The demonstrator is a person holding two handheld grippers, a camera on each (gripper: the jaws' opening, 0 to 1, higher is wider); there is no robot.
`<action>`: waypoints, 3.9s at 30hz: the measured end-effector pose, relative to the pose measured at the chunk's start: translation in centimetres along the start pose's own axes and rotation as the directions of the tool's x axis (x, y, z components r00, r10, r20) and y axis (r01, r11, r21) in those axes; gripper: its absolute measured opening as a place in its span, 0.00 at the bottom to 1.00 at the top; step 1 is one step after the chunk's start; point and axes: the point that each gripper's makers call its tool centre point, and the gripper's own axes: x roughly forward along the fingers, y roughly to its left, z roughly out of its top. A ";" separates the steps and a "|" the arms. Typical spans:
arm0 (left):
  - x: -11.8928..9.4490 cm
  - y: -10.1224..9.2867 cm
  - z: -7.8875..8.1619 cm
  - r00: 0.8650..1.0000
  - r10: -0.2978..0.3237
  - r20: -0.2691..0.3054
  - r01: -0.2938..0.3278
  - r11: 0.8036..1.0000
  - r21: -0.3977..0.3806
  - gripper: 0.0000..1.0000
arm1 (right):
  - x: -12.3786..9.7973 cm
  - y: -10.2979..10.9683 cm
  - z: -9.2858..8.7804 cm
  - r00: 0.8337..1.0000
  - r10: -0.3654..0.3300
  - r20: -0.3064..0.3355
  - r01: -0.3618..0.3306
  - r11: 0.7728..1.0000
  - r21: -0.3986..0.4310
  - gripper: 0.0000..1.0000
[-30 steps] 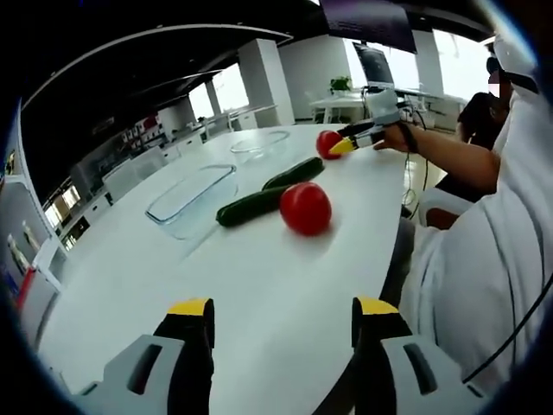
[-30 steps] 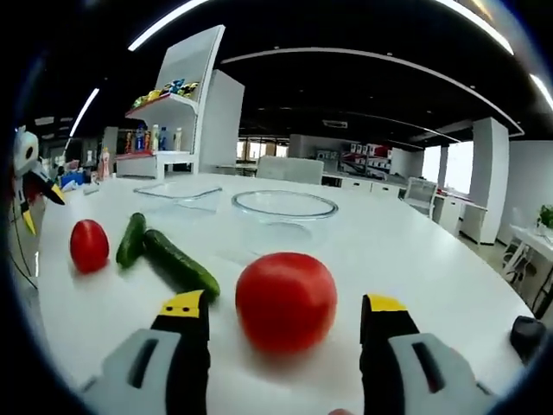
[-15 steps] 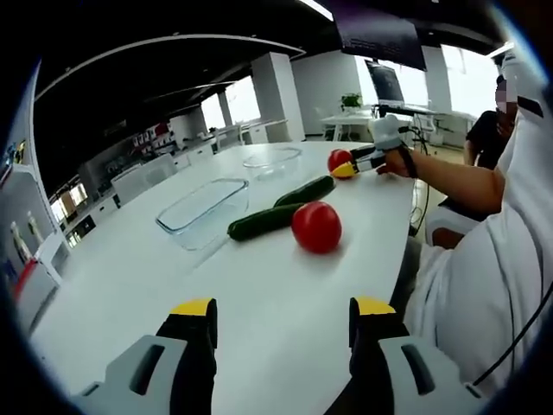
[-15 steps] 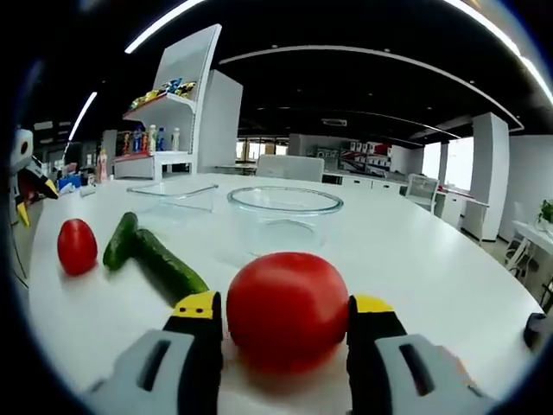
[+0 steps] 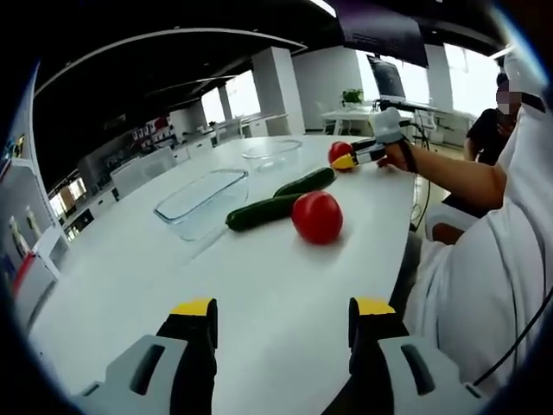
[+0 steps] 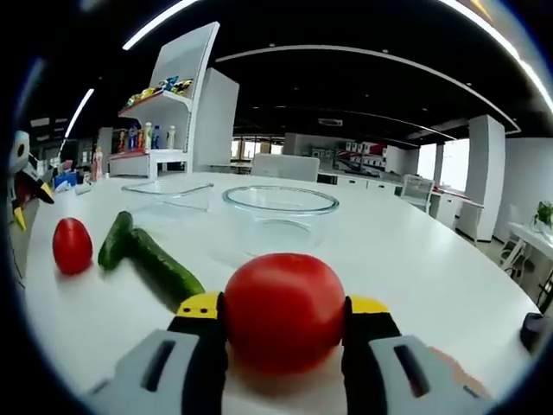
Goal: Sort the scattered tomatoes and cucumbers on the table and place them into their respective storage containers
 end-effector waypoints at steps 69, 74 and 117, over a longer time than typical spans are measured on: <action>-0.6 0.1 -0.5 1.000 -0.008 -0.018 0.008 1.000 -0.003 0.60 | 8.0 1.3 11.5 0.990 0.075 0.120 -0.069 0.996 -0.051 0.48; -0.8 -0.1 -0.1 1.000 -0.015 -0.004 0.015 1.000 0.001 0.60 | 9.4 1.8 12.4 0.987 0.069 0.144 -0.061 0.997 -0.055 0.48; -2.4 0.7 -1.7 0.999 0.036 -0.037 -0.037 0.999 -0.032 0.60 | 19.2 3.5 8.6 0.995 0.104 -0.009 -0.105 0.990 -0.098 0.49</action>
